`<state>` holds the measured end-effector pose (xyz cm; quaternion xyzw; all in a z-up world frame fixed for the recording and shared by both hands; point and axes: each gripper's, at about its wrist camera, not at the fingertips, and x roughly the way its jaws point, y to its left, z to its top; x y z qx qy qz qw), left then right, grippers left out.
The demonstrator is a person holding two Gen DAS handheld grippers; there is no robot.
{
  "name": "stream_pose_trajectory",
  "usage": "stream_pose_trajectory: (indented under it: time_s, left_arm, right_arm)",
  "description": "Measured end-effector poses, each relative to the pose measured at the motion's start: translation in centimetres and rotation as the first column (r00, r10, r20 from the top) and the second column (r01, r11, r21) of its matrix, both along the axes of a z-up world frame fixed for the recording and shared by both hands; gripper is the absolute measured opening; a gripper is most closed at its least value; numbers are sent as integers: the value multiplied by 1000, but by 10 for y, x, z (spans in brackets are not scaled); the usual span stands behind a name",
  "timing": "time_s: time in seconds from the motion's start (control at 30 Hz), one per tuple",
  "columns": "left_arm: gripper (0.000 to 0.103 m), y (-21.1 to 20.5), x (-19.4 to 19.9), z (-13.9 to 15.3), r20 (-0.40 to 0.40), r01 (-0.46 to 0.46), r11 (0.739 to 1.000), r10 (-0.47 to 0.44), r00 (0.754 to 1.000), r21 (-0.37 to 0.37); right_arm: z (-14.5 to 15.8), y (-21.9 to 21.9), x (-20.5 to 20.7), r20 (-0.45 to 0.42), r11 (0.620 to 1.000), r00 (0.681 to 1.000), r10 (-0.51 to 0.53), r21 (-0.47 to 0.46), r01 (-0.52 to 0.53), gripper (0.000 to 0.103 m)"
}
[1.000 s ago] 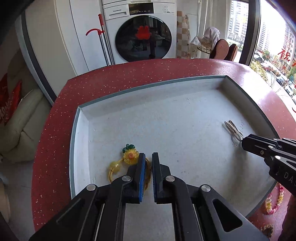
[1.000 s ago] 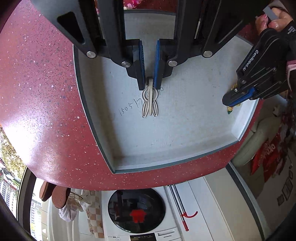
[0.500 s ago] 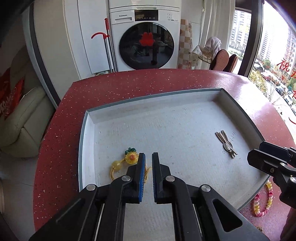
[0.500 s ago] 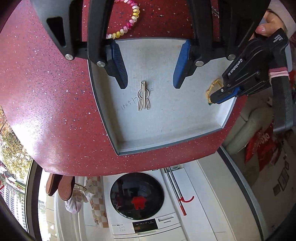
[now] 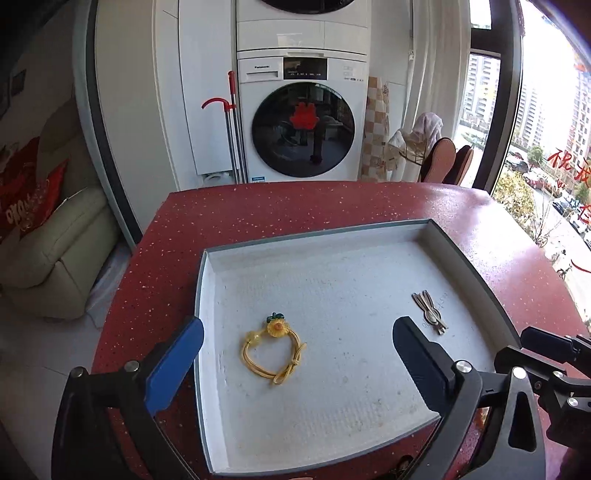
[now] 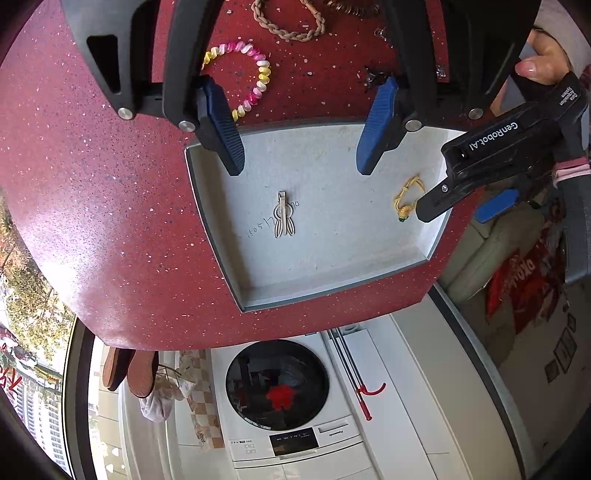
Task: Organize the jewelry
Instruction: 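Withdraw both open tools from the tray toward the remaining jewelry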
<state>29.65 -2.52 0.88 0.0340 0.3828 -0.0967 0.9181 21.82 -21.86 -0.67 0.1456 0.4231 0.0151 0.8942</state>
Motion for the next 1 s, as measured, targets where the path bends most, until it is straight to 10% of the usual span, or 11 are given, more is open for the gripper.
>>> stream_pose_trajectory:
  time_s: [0.4,1.0]
  left_arm:
    - [103,30,-63,21,13,3,1000,-3,1000,-11]
    - [103,51,-134,-49,-92,32,996,-24,995,88]
  right_arm:
    - [3,2,-58,23,997,1000,-2,79,0,87]
    - [-43,4,-159,-123,1000,992,-28,-10,26,87]
